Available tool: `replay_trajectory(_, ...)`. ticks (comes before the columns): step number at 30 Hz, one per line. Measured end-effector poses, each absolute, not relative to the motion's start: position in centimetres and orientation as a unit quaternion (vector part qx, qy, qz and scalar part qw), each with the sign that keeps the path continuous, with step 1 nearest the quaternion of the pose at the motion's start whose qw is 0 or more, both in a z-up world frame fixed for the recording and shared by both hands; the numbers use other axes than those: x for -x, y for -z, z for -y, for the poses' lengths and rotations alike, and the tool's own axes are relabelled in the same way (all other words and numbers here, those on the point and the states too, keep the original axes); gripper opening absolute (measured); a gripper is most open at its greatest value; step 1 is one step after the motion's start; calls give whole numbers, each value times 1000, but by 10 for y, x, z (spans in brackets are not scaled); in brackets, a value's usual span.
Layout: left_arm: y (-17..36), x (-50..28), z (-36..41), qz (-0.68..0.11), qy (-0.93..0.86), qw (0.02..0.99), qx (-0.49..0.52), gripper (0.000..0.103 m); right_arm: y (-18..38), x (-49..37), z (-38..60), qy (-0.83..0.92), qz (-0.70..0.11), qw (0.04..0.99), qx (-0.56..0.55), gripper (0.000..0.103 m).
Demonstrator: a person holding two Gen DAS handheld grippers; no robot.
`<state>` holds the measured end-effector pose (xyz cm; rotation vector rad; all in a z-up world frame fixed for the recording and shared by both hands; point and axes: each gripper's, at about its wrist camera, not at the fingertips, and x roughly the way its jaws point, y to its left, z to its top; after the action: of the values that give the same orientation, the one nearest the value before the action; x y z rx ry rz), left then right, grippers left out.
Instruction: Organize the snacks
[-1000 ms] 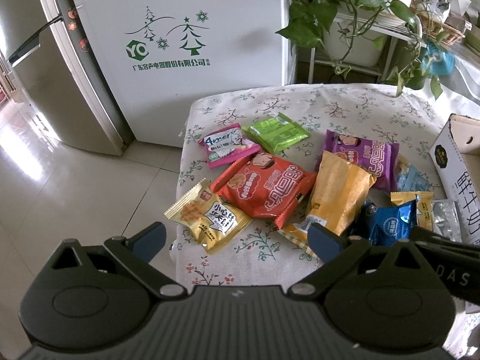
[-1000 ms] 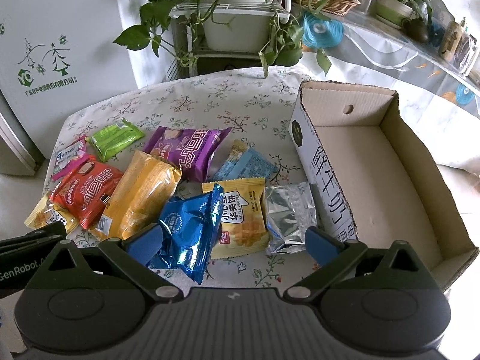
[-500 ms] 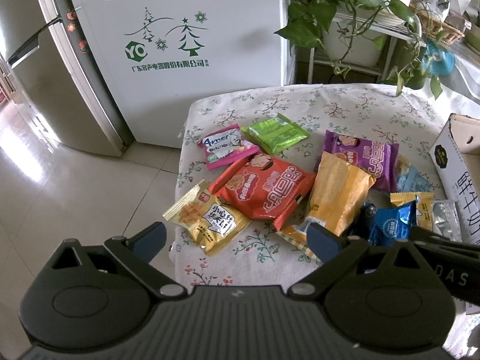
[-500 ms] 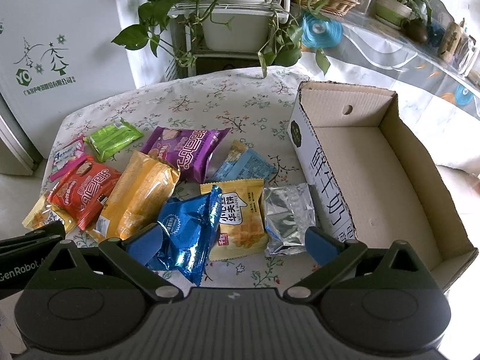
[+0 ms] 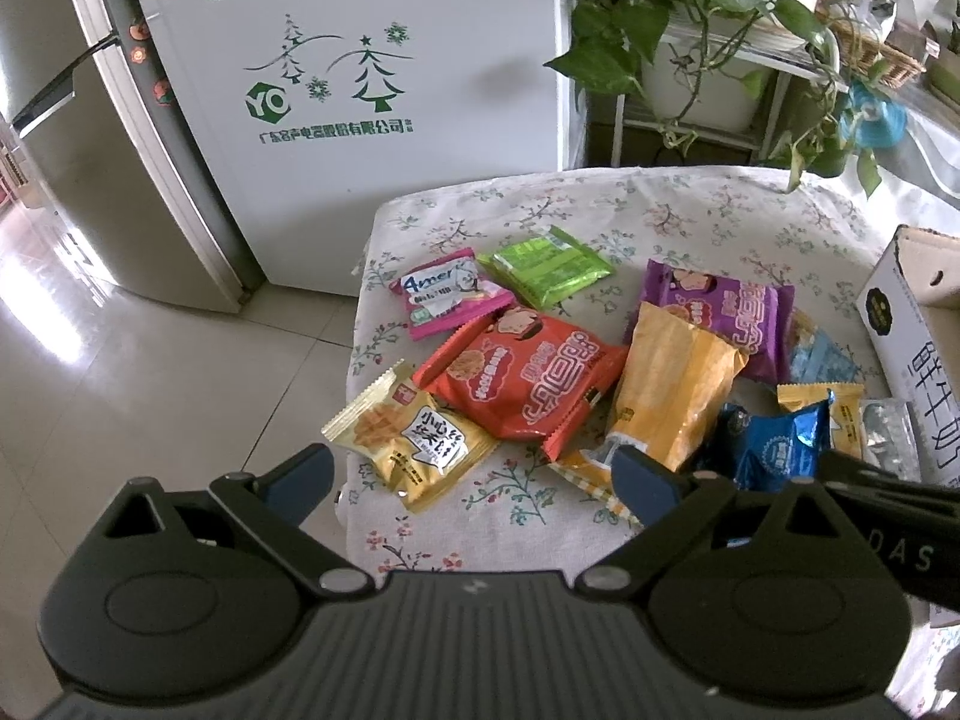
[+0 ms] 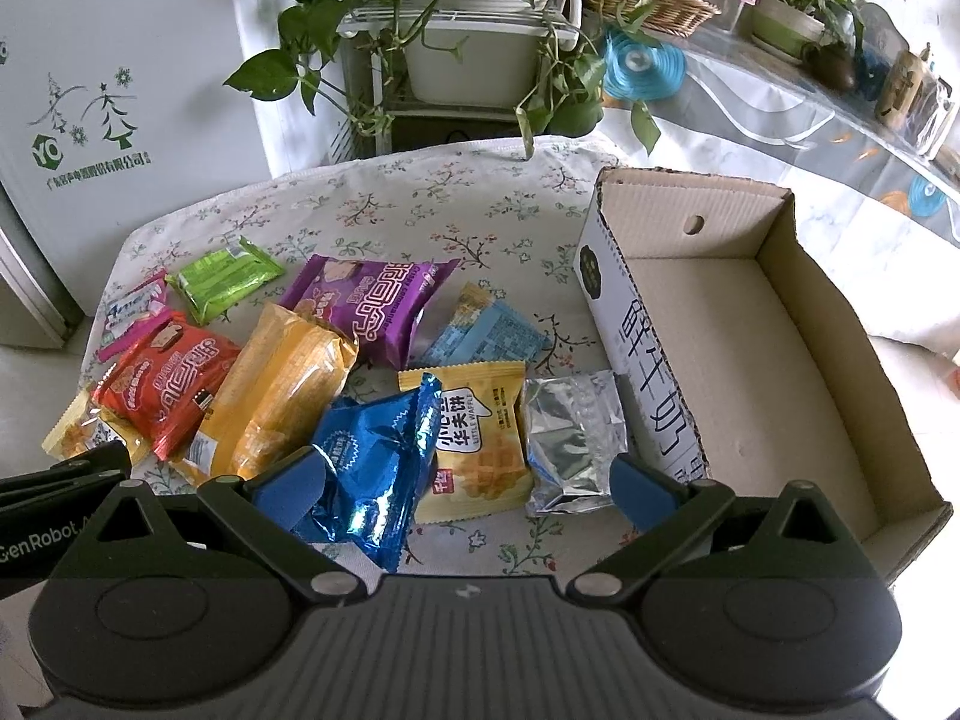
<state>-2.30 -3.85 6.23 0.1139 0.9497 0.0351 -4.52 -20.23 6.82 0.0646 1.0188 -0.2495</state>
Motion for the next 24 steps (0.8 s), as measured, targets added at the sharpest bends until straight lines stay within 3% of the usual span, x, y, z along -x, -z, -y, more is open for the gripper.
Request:
replay_trajectory(10, -67, 15, 34, -463, 10, 884, -58, 99, -69, 43, 204, 106, -491, 864, -35, 103)
replay_trajectory(14, -80, 4, 10, -461, 39, 887, 1, 100, -82, 40, 213, 59, -483, 871, -72, 103)
replay_trajectory(24, -77, -30, -41, -472, 5, 880, 43, 100, -101, 26, 240, -19, -452, 879, -148, 103)
